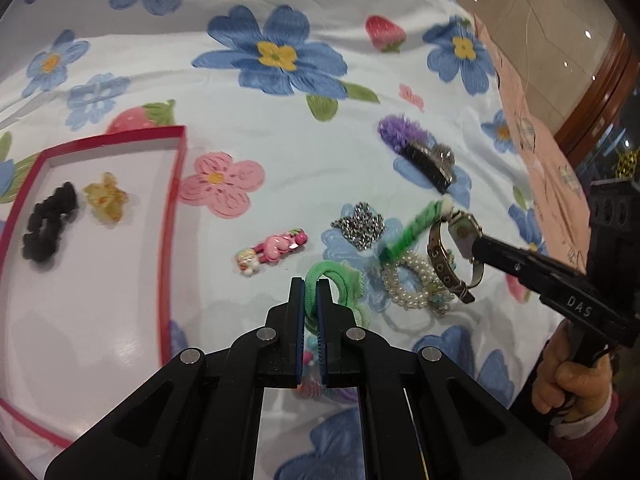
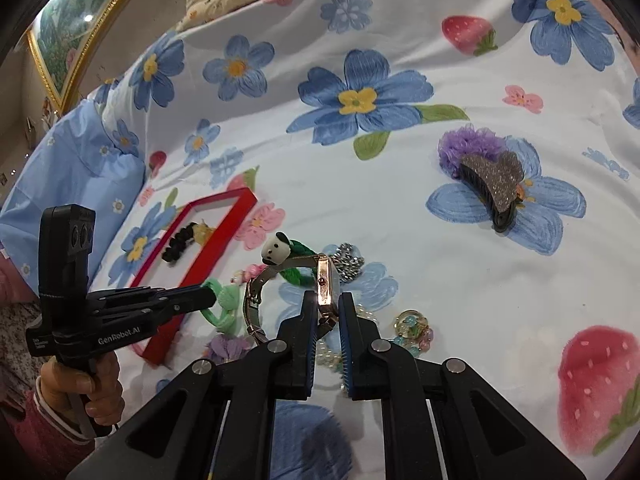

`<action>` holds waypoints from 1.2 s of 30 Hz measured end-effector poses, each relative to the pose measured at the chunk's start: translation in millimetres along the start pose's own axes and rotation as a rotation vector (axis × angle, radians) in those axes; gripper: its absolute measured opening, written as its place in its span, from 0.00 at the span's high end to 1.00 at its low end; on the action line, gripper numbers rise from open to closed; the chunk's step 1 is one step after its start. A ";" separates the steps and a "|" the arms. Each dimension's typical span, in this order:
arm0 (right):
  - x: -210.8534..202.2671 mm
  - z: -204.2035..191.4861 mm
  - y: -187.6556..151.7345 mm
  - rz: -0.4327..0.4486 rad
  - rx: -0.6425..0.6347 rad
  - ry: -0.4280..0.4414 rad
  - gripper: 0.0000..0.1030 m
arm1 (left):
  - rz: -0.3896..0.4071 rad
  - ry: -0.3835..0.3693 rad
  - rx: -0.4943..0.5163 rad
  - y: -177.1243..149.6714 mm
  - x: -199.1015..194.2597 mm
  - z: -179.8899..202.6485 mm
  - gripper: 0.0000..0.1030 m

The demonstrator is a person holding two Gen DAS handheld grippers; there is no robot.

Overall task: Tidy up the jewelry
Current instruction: 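Carry the hair tie and watch into the red box and release both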

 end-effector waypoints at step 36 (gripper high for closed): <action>32.1 -79.9 -34.3 -0.082 -0.152 -0.010 0.92 | 0.091 0.082 -0.163 -40.0 -78.7 -81.9 0.96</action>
Point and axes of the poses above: each gripper's, at about its wrist camera, not at the fingertips, and x roughly the way its jaws point, z to its right, y to its top, the point moved 9 cm from there along x, roughly the way its jaws point, and after that the axes turned 13 degrees about x, right-handed, at the moved point
